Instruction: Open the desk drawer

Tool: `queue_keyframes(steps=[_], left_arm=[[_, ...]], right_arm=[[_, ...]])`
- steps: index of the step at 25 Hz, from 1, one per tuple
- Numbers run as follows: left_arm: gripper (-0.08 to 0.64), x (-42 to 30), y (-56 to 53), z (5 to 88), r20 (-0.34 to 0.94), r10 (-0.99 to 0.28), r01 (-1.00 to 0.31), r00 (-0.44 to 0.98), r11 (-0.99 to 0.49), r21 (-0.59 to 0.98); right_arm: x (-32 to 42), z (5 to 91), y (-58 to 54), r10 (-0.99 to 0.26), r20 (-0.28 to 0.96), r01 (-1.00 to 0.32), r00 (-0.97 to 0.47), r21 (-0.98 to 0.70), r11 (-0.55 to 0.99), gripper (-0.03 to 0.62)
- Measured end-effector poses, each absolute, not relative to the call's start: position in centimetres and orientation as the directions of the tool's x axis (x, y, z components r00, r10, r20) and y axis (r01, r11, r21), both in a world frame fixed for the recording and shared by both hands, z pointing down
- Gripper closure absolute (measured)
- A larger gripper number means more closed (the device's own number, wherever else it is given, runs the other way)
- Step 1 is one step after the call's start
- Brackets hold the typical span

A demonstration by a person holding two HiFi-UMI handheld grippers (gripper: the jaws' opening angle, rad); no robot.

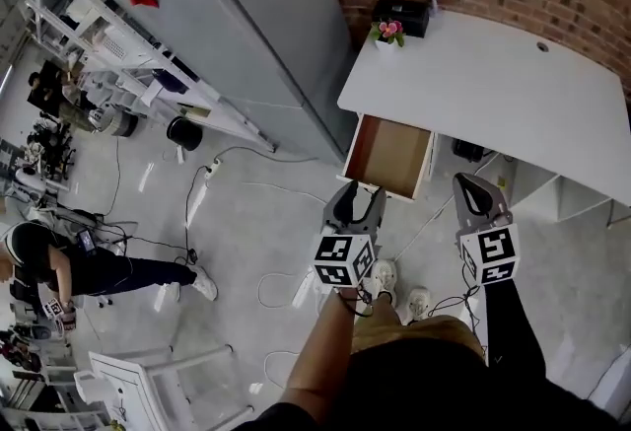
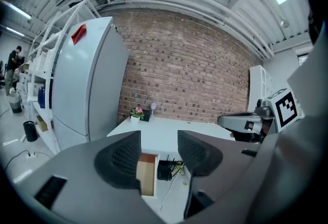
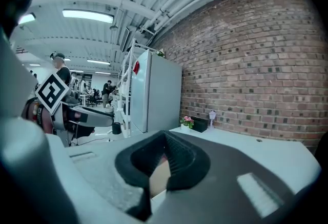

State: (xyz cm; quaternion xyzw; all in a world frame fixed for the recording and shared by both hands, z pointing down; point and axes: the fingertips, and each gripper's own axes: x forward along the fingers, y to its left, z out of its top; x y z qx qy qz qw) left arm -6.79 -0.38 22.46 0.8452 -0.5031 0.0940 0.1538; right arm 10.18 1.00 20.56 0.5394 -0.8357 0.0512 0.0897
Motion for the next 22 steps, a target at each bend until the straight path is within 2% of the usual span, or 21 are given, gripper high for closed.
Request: queue_keyframes(steps=[5,11,22], left_arm=[[0.336,-5.8,-0.1,18.4,0.26,-0.83,-0.87,0.493,-0.475,0.133],[0.331,-4.5,0.5,14.0,0.198,-0.835,-0.852,0.514,-0.524,0.0],[0.331,-3.2,2.5,8.2,0.102,-0.803,-0.8,0.587,-0.595,-0.078]], right_arm=[[10.5,17.3,0.9,-0.904,0.177,-0.914,-0.389,0.054,0.403,0.592],[11.7,14.1,1.0,-0.915,0.116,-0.914,-0.387,0.077,0.397,0.592],[11.7,11.7,2.3,-0.926,0.079,-0.914,-0.37,0.146,0.378,0.592]])
